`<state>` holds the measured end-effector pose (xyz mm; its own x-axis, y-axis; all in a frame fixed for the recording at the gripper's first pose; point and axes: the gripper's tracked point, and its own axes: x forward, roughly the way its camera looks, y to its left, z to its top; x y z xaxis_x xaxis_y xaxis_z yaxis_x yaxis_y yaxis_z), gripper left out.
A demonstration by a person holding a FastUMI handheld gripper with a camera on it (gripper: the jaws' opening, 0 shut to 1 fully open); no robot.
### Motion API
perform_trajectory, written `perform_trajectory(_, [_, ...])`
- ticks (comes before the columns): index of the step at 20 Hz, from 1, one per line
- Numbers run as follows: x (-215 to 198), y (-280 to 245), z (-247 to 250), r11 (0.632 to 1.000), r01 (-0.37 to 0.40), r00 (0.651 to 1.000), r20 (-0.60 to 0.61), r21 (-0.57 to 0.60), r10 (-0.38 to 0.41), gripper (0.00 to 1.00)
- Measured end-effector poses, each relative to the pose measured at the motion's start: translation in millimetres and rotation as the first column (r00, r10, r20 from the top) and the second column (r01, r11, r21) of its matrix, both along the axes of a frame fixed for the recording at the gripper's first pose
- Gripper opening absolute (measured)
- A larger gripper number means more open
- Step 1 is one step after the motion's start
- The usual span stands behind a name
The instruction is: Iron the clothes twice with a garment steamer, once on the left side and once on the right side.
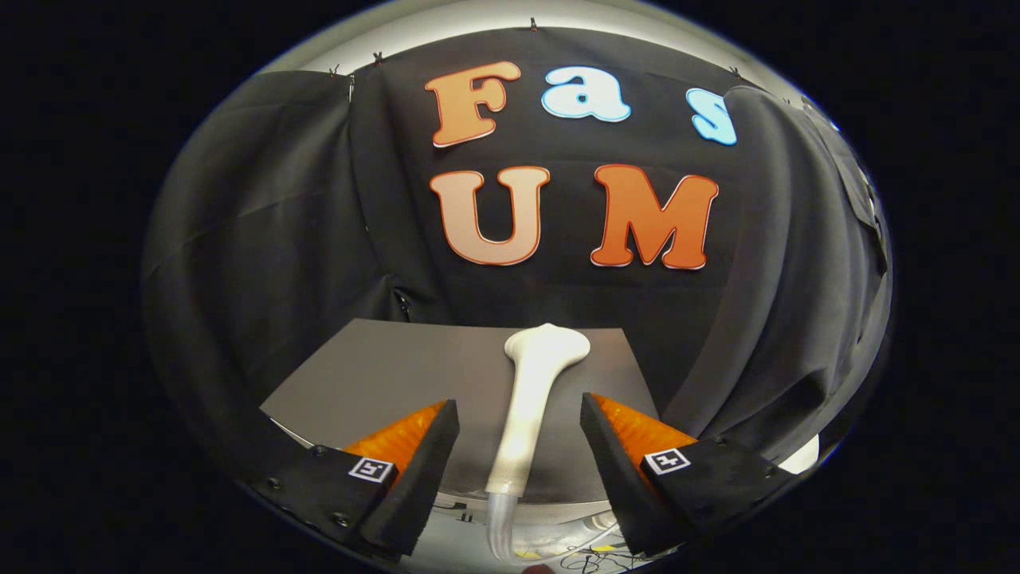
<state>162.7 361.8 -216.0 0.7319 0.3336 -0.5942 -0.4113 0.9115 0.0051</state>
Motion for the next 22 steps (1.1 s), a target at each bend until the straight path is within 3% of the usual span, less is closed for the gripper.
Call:
perform_trajectory(14, [50,6,-76,0.992,0.047,0.982,-0.178,-0.119,-0.068,0.97])
perform_trajectory(22, [60,8,-103,0.986,0.056,0.962,-0.255,-0.157,-0.095,0.68])
